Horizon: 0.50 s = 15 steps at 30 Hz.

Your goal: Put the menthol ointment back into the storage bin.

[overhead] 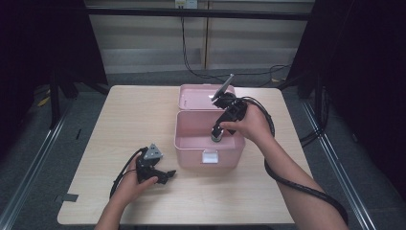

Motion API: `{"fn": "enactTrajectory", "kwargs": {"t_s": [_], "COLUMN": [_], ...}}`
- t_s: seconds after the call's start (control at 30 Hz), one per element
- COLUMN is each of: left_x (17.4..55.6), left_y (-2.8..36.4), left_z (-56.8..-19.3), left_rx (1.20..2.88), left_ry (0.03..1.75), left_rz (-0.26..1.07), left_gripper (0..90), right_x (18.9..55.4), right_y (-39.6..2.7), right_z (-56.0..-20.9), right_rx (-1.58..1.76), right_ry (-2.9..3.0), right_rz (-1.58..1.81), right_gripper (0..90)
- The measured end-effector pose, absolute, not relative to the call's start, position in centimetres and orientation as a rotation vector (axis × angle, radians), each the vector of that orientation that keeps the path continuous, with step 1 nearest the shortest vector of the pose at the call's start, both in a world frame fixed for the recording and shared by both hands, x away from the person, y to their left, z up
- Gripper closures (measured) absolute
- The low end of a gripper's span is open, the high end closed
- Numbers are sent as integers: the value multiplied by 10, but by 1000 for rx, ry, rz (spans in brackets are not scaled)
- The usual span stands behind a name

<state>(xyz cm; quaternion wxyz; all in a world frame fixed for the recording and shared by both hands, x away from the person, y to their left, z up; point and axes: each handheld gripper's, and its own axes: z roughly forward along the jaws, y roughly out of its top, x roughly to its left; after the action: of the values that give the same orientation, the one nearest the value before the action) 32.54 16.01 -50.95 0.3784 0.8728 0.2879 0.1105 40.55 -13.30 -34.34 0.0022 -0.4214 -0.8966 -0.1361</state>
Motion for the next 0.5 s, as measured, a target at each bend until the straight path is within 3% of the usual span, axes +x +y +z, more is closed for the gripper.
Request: {"fn": "enactTrajectory", "kwargs": {"t_s": [0.5], "left_x": [325], "left_y": [160], "left_z": [-510], "left_rx": [2230], "left_ry": [736], "left_rz": [282], "left_gripper": [122], "right_x": [387], "right_y": [-144], "right_z": [-325], "right_rx": [-1232], "right_ry": [-2844], "right_rz": [-430], "right_gripper": [181]}}
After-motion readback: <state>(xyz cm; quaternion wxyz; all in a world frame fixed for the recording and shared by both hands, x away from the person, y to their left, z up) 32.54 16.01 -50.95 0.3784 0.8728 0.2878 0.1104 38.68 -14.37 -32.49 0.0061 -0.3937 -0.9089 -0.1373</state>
